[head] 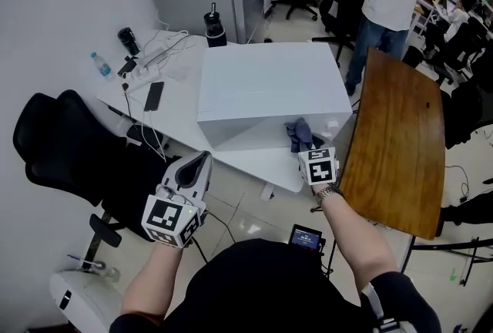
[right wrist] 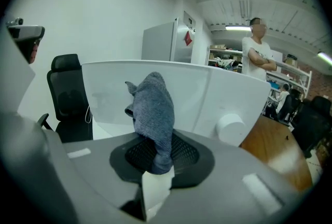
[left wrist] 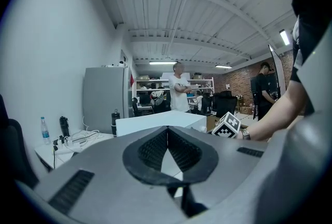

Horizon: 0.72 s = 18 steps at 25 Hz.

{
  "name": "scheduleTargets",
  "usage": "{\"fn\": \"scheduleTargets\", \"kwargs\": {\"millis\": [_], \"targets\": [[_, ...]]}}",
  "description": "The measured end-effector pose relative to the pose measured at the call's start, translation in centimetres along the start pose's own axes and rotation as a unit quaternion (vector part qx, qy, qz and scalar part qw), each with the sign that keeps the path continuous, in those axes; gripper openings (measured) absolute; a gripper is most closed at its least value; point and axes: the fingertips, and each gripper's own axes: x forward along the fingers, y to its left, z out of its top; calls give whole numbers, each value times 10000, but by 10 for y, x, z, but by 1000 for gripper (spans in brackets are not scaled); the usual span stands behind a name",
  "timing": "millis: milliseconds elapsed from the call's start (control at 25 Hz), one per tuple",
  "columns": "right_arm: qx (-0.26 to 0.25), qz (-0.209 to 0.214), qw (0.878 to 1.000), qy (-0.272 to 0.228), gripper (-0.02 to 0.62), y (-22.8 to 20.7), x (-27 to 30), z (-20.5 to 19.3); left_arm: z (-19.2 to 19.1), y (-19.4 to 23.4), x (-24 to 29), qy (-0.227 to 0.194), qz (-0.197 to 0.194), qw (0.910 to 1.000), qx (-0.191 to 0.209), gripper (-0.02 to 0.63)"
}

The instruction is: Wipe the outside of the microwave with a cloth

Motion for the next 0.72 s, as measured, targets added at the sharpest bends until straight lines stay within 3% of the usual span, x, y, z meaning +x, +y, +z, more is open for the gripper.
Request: {"fn": "scheduleTargets", "kwargs": {"millis": [720], "targets": [[99,-24,9999,9,64,-101,-40,-31,18,-100,52,66,-35,9999,73,5]]}}
